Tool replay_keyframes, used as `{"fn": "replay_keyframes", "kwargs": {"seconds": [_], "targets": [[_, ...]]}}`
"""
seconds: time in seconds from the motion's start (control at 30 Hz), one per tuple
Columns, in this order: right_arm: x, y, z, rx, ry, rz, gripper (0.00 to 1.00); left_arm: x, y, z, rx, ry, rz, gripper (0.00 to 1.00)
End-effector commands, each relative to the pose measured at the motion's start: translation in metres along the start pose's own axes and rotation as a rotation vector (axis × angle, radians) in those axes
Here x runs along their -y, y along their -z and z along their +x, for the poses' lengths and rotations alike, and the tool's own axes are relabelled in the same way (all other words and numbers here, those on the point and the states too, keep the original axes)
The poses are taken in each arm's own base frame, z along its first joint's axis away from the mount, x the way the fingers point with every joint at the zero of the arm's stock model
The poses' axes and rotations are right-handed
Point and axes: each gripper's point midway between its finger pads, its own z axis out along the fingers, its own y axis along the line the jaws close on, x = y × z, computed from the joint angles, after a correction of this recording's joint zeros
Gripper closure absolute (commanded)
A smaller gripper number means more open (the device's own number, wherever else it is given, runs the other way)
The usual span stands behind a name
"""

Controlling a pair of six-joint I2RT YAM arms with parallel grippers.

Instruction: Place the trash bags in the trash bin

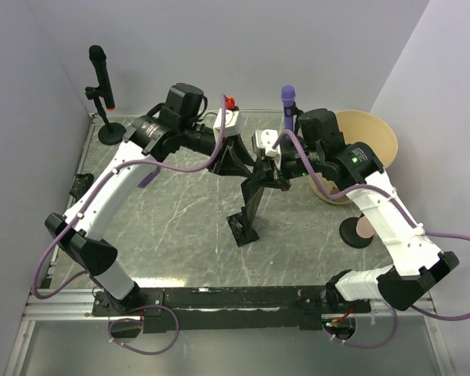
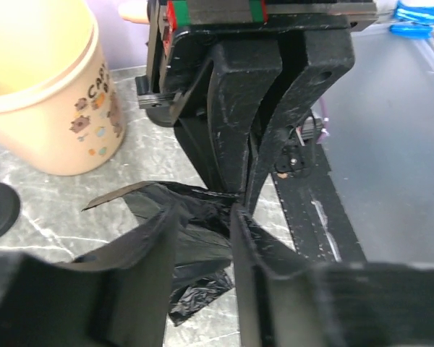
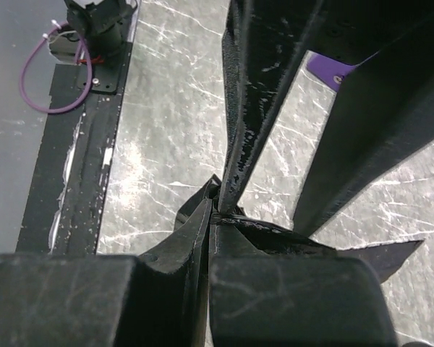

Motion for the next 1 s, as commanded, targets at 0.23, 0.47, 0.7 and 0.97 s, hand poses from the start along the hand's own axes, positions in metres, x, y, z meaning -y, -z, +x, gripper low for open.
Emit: {"fn": "replay_keyframes", "kwargs": {"seconds": [0.23,0.47,0.7,0.97], "targets": [[0.010,0.005,-0.022,0.030,0.114,0.040,1.00,0.015,0.000,-0.011,0.026,-0.001,0.112,0.58],[0.014,0.004,-0.031,0.022,0.178,0.023,0.99,0.014,-0.003,-0.009,0.026,0.004,0.154,0.69],[0.012,0.002,-0.028,0.003,0.173,0.021,1.00,0.008,0.007,-0.010,0.021,-0.026,0.085,0.86],[0.015,0.004,-0.022,-0.020,0.131,0.061,1.00,0.009,0.015,-0.007,0.039,-0.015,0.051,1.00]]}}
